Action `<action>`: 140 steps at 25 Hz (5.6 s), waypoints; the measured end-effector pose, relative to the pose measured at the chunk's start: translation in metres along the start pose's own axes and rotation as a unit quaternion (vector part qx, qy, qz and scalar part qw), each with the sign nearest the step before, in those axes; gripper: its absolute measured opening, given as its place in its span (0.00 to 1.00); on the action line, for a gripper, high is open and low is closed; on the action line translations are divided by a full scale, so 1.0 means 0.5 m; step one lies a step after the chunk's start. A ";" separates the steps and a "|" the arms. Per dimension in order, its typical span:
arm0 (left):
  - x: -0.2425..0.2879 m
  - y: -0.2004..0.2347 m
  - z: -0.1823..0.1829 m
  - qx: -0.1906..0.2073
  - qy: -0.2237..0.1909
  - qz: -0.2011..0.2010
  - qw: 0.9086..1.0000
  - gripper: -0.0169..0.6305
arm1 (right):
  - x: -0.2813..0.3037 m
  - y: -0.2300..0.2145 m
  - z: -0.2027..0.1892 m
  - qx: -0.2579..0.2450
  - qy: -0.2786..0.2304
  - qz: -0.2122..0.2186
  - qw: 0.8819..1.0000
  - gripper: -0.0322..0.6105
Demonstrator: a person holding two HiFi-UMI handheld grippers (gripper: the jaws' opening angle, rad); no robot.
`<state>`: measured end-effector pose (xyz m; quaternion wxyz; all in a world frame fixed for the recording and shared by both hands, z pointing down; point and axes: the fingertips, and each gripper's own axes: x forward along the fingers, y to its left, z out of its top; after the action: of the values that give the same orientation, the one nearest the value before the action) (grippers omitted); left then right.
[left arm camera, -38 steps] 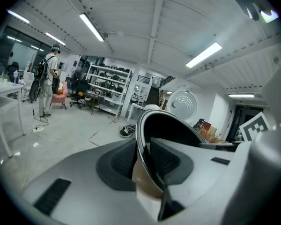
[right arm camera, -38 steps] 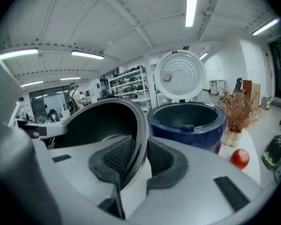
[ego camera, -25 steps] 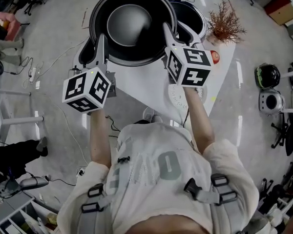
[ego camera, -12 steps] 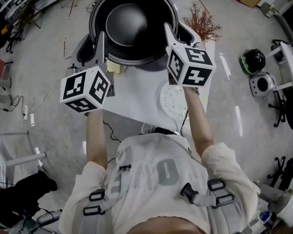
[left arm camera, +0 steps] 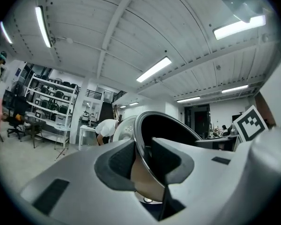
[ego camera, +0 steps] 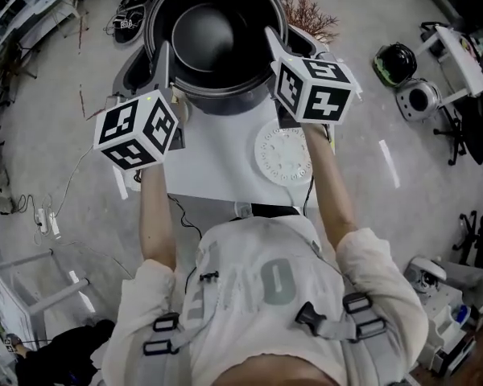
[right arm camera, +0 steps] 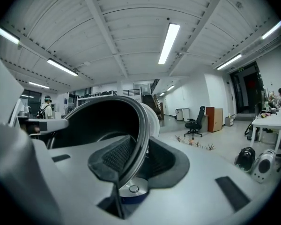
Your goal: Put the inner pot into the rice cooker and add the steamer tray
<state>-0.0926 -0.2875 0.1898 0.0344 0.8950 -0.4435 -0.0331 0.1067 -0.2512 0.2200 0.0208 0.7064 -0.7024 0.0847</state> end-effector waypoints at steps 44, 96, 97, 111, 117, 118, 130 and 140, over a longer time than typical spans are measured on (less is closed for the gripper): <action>0.221 0.061 -0.307 -0.006 0.199 0.012 0.980 0.22 | 0.209 -0.119 -0.262 -0.013 0.196 -0.021 0.980 0.28; 0.248 0.108 -0.395 0.028 0.248 0.070 0.966 0.24 | 0.237 -0.126 -0.303 -0.105 0.183 -0.033 0.977 0.35; 0.246 0.110 -0.392 0.026 0.245 0.072 0.966 0.24 | 0.234 -0.125 -0.299 -0.103 0.182 -0.030 0.977 0.35; 0.182 0.039 -0.255 0.010 0.141 0.026 0.990 0.24 | 0.127 -0.111 -0.218 -0.116 0.130 -0.026 0.984 0.32; 0.112 -0.046 -0.240 0.003 0.111 -0.018 0.994 0.27 | 0.040 -0.110 -0.212 -0.125 0.119 -0.027 0.985 0.33; 0.100 -0.060 -0.247 0.007 0.108 -0.024 0.994 0.27 | 0.025 -0.112 -0.217 -0.125 0.120 -0.028 0.984 0.33; -0.018 -0.232 -0.481 -0.033 0.201 -0.095 0.975 0.27 | -0.151 -0.177 -0.391 -0.132 0.194 -0.054 0.971 0.34; -0.080 -0.348 -0.691 -0.050 0.338 -0.144 0.929 0.26 | -0.264 -0.254 -0.600 -0.080 0.283 -0.082 0.952 0.35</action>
<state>0.0521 -0.1391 0.5192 0.2220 0.9045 -0.2694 0.2449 0.2060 -0.0748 0.5072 0.2819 0.7048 -0.6116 0.2230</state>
